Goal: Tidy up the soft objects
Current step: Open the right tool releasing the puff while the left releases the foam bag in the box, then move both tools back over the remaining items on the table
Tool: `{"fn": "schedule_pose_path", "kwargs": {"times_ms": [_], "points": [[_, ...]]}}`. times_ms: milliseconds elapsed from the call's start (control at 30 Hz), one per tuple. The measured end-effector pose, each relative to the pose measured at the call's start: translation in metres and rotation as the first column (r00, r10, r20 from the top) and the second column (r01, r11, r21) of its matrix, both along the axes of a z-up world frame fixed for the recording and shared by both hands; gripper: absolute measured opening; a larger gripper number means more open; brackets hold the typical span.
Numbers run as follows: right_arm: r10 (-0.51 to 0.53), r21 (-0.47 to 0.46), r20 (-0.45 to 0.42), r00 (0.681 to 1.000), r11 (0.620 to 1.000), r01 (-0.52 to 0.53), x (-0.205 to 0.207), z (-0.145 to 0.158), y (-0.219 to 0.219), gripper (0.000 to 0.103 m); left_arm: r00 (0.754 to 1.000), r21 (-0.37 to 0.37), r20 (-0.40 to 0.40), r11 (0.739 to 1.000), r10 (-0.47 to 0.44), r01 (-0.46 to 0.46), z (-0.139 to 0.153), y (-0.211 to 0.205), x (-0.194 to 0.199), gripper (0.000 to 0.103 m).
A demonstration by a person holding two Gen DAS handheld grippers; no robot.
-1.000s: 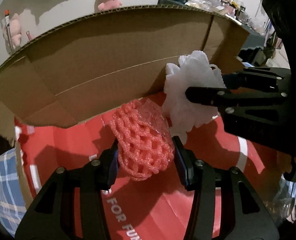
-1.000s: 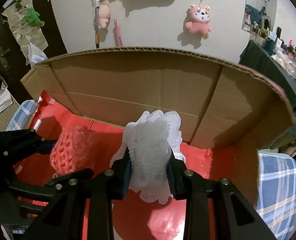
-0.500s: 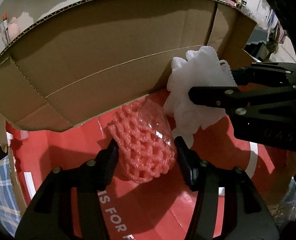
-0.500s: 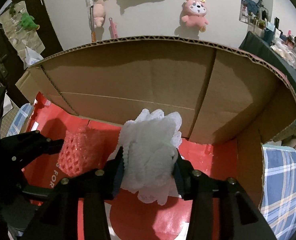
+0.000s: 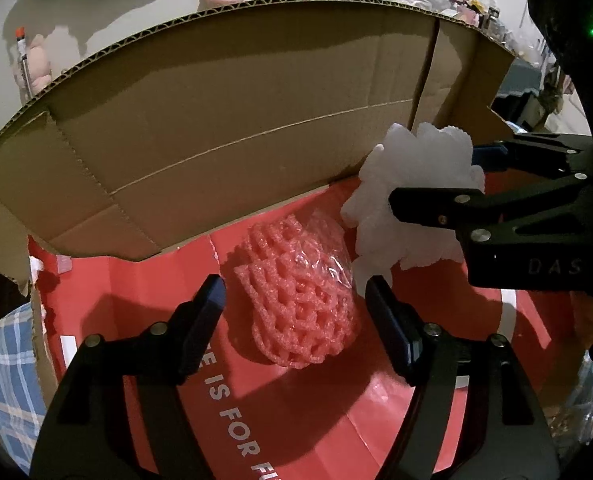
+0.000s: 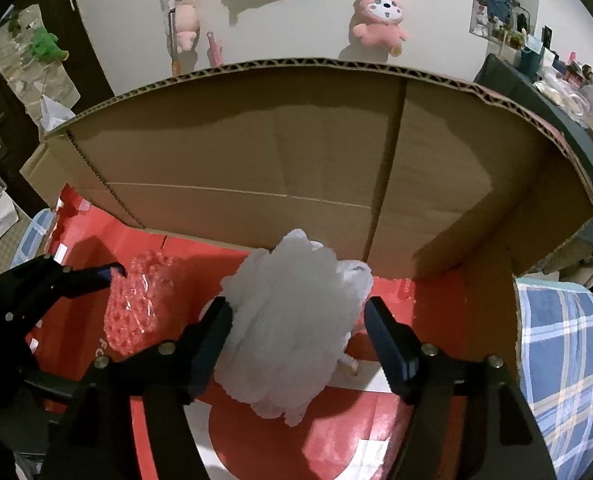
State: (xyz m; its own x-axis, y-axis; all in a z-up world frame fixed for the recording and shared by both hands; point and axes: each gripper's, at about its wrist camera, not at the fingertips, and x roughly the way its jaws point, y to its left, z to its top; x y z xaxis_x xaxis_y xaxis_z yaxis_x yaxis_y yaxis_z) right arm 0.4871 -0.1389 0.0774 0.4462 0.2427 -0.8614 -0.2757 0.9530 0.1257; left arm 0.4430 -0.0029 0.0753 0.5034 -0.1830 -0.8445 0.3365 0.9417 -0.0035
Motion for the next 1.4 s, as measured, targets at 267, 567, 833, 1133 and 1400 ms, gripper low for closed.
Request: {"fn": "schedule_pose_path", "kwargs": {"times_ms": [267, 567, 833, 1133, 1400], "points": [[-0.009, -0.008, -0.007, 1.000, 1.000, 0.009, -0.001, -0.002, -0.002, 0.080, 1.000, 0.004, 0.007, 1.000, 0.000, 0.000, -0.005, -0.008, 0.004, 0.076], [-0.034, -0.020, 0.021, 0.999, 0.999, 0.034, -0.007, 0.009, -0.006, 0.087, 0.999, -0.027, 0.030, 1.000, 0.011, -0.010, 0.006, -0.003, -0.003, 0.076], [-0.050, 0.016, 0.091, 0.995, 0.999, 0.049, -0.038, 0.047, -0.015, 0.092, 0.995, -0.081, 0.091, 0.996, 0.047, -0.040, 0.039, 0.011, -0.036, 0.084], [-0.040, 0.034, 0.267, 0.963, 0.999, 0.032, -0.120, 0.115, -0.025, 0.103, 0.959, -0.150, 0.269, 0.987, 0.091, -0.052, 0.100, 0.017, -0.118, 0.098], [-0.064, 0.071, 0.478, 0.876, 0.997, 0.035, -0.225, 0.172, -0.038, 0.103, 0.873, -0.200, 0.469, 0.979, 0.136, -0.046, 0.142, 0.018, -0.207, 0.103]]}}
